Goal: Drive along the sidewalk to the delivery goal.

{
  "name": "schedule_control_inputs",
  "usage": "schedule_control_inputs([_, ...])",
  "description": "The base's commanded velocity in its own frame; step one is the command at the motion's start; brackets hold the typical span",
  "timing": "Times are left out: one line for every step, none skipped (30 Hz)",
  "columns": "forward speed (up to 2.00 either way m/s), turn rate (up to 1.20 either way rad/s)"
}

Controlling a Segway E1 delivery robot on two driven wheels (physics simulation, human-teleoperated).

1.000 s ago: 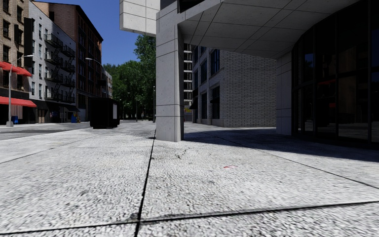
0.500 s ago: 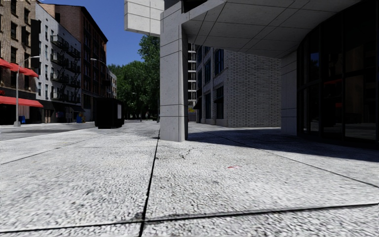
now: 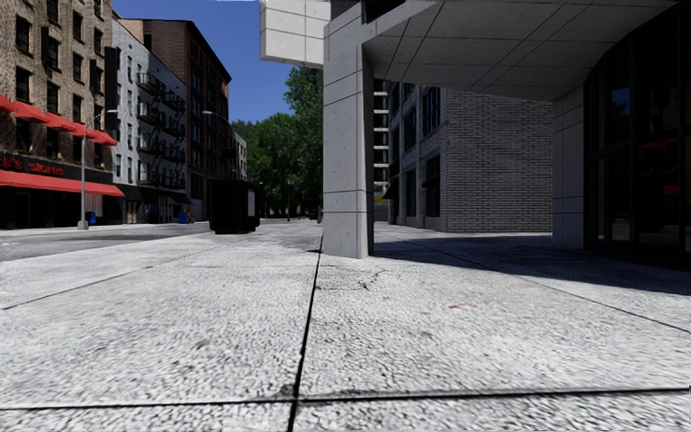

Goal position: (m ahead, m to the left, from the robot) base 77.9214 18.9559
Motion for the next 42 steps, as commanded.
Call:
schedule_control_inputs([0.00, 0.46])
schedule_control_inputs([0.00, 0.46])
schedule_control_inputs([0.00, 0.46])
schedule_control_inputs([0.00, 0.47])
schedule_control_inputs([0.00, 0.47])
schedule_control_inputs([0.00, 0.47])
schedule_control_inputs([0.00, 0.47])
schedule_control_inputs([0.01, 0.47])
schedule_control_inputs([0.16, 0.47])
schedule_control_inputs([0.21, 0.47])
schedule_control_inputs([0.21, 0.47])
schedule_control_inputs([0.28, 0.43])
schedule_control_inputs([0.43, 0.36])
schedule_control_inputs([0.43, 0.36])
schedule_control_inputs([0.62, 0.34])
schedule_control_inputs([0.72, 0.33])
schedule_control_inputs([0.76, 0.33])
schedule_control_inputs([0.76, 0.33])
schedule_control_inputs([0.82, 0.33])
schedule_control_inputs([0.94, 0.33])
schedule_control_inputs([0.94, 0.33])
schedule_control_inputs([1.06, 0.33])
schedule_control_inputs([1.20, 0.33])
schedule_control_inputs([1.26, 0.33])
schedule_control_inputs([1.26, 0.33])
schedule_control_inputs([1.27, 0.33])
schedule_control_inputs([1.28, 0.33])
schedule_control_inputs([1.29, 0.33])
schedule_control_inputs([1.29, 0.33])
schedule_control_inputs([1.29, 0.33])
schedule_control_inputs([1.29, 0.33])
schedule_control_inputs([1.29, 0.33])
schedule_control_inputs([1.31, 0.33])
schedule_control_inputs([1.41, 0.33])
schedule_control_inputs([1.50, 0.33])
schedule_control_inputs([1.50, 0.33])
schedule_control_inputs([1.55, 0.33])
schedule_control_inputs([1.65, 0.33])
schedule_control_inputs([1.77, 0.33])
schedule_control_inputs([1.77, 0.33])
schedule_control_inputs([2.00, 0.33])
schedule_control_inputs([2.00, 0.32])
